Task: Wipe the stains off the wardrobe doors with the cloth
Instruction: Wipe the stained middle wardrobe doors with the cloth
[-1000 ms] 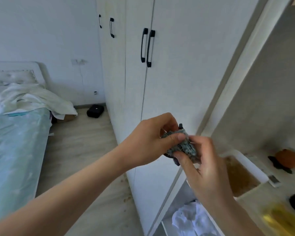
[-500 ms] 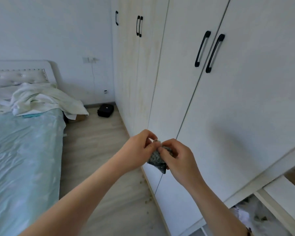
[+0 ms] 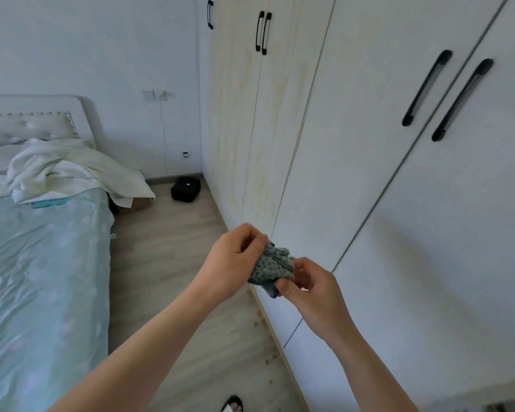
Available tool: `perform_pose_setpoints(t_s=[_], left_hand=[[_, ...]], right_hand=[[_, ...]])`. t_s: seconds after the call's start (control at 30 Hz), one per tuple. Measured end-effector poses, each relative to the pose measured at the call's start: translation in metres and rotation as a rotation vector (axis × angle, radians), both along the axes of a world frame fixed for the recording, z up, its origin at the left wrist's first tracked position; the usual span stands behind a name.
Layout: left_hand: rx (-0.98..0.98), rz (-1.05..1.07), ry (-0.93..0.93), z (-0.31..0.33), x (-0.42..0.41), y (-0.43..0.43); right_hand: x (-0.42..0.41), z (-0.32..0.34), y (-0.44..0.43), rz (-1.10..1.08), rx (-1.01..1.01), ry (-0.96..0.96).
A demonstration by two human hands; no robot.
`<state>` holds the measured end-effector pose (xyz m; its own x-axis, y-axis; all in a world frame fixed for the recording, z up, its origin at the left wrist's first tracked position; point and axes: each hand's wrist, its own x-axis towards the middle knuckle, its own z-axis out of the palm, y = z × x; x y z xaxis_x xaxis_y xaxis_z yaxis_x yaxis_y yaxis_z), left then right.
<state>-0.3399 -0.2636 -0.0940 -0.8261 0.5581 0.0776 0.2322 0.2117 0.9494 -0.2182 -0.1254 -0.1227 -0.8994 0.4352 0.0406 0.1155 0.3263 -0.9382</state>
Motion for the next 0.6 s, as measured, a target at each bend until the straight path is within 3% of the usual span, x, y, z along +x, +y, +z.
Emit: perform_pose_setpoints(t_s=[0.1, 0.23, 0.3, 0.6], left_hand=[[-0.019, 0.022, 0.049, 0.004, -0.043, 0.001], [-0.09, -0.023, 0.113, 0.009, -0.101, 0.007], [-0.173, -0.021, 0.157, 0.011, -0.136, 0.01], [-0.233, 0.108, 0.06, 0.0, -0.284, 0.017]], right_hand=[[-0.04, -0.01, 0.01, -0.05, 0.004, 0.03], [-0.109, -0.017, 0.013, 0.109, -0.214, 0.12], [-0.153, -0.021, 0.015, 0.127, -0.205, 0.132], [-0.314, -0.013, 0.032, 0.007, -0.309, 0.093]])
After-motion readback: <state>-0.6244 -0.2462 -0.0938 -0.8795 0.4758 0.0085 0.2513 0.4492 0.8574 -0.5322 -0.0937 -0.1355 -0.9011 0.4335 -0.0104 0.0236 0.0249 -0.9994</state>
